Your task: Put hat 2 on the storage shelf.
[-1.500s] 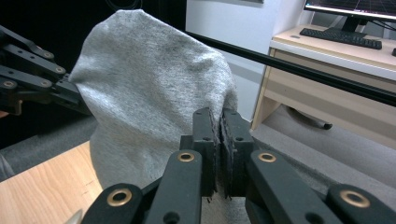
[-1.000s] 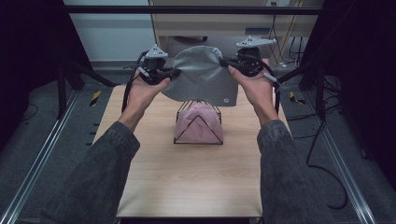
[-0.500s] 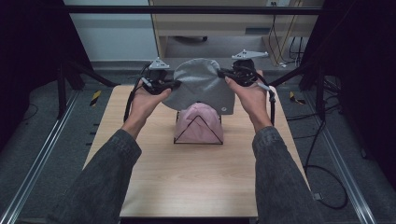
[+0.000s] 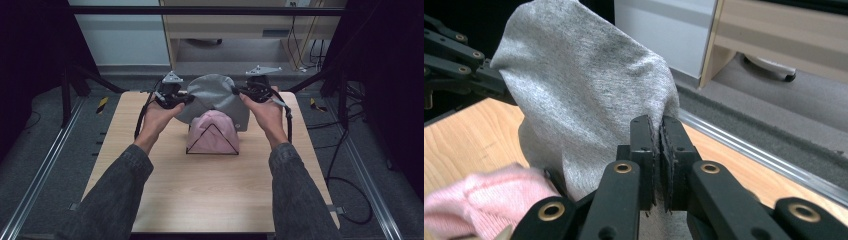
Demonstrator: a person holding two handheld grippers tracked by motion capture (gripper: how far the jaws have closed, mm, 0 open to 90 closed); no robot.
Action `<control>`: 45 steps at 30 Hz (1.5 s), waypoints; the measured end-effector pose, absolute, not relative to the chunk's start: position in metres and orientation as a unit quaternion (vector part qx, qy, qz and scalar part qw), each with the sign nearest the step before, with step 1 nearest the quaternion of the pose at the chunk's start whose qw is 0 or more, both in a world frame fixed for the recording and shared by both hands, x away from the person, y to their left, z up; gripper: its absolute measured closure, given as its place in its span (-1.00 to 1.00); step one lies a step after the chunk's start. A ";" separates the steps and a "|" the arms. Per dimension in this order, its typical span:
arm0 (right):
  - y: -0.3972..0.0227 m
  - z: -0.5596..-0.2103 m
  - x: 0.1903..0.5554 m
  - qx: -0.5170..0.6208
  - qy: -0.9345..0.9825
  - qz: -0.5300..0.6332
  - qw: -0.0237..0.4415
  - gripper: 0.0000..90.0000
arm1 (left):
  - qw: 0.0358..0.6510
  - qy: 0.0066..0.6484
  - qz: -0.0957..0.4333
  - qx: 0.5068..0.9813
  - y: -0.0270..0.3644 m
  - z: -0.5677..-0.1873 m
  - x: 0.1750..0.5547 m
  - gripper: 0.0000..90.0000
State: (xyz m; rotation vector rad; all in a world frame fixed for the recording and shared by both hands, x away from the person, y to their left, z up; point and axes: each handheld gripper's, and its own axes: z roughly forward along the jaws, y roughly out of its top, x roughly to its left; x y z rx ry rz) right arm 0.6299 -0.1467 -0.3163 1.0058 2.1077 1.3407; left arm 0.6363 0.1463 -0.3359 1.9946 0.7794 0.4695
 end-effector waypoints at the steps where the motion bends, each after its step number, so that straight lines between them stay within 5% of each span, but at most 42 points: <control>1: -0.147 -0.319 0.630 0.366 0.764 0.483 0.221 0.91 | 0.456 0.317 0.189 0.810 0.146 -0.339 0.636 0.95; 35: -0.139 -0.361 0.617 0.388 0.782 0.446 0.199 0.86 | 0.430 0.343 0.161 0.820 0.151 -0.384 0.622 0.93; 45: -0.142 -0.364 0.614 0.394 0.781 0.443 0.197 0.81 | 0.431 0.356 0.162 0.813 0.156 -0.390 0.619 0.74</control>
